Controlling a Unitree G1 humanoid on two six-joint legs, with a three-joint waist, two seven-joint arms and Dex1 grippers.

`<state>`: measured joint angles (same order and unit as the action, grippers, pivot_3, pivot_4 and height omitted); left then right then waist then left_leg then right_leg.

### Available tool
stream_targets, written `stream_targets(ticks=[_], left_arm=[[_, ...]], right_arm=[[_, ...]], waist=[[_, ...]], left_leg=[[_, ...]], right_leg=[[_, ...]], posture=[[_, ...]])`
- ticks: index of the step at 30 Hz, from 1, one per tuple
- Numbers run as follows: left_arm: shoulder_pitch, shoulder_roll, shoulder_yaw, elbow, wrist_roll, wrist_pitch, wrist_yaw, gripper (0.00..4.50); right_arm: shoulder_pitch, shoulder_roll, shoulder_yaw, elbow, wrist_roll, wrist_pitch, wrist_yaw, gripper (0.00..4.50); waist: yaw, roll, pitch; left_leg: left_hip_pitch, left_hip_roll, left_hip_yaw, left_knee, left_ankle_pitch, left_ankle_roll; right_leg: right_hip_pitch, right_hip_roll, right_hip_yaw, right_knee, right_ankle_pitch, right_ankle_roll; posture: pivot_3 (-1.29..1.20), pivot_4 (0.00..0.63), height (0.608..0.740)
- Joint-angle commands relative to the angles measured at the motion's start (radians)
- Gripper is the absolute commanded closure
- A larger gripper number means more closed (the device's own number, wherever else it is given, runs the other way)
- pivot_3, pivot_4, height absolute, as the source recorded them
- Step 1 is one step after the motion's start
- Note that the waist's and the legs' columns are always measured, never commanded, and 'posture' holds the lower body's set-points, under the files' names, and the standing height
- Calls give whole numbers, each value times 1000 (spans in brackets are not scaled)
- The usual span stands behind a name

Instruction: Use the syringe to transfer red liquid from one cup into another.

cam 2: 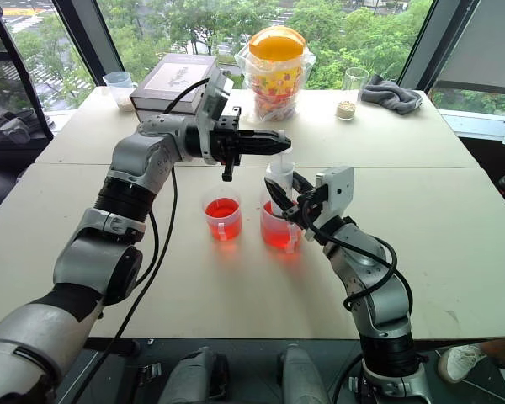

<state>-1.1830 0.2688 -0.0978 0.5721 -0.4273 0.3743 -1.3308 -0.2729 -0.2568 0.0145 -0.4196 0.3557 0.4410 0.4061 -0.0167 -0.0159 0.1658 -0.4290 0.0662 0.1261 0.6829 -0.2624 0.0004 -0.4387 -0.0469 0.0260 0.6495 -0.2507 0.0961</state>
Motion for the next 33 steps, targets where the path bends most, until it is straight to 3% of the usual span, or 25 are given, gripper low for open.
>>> stream_targets(ticks=[1,5,9,19,27,33], left_arm=[[-46,22,71,-78,-41,10,22,3023],[-12,40,56,-110,-25,13,7,1137],[24,68,50,-145,-22,27,-11,1137],[171,251,87,-268,-19,116,-3,1137],[210,362,171,-281,-28,142,62,1137],[208,394,202,-271,-22,125,102,1137]], right_arm=[[-10,-13,20,-28,12,23,17,3092],[-53,-21,-8,-44,27,45,9,3092],[-85,-27,-31,-50,40,68,3,3092],[-148,-46,-67,-46,81,108,-1,3092],[-384,-25,-94,-37,219,227,-1,3092],[-489,70,-16,96,233,188,48,3092]], waist=[[0,0,0],[1,0,0],[0,0,0],[2,0,0],[-1,0,0],[0,0,0]], left_leg=[[0,0,0,0,0,0],[0,0,0,0,0,0],[0,0,0,0,0,0],[0,0,0,0,0,0],[0,1,1,0,0,0],[0,1,1,0,0,0]], right_leg=[[0,0,0,0,0,0],[0,0,0,0,0,0],[0,0,0,0,0,0],[0,0,0,1,0,0],[-1,0,0,2,0,0],[-1,0,0,2,0,0]], posture=[[0,150,740],[0,150,740],[0,150,740],[0,150,740],[0,150,740],[0,150,740]])
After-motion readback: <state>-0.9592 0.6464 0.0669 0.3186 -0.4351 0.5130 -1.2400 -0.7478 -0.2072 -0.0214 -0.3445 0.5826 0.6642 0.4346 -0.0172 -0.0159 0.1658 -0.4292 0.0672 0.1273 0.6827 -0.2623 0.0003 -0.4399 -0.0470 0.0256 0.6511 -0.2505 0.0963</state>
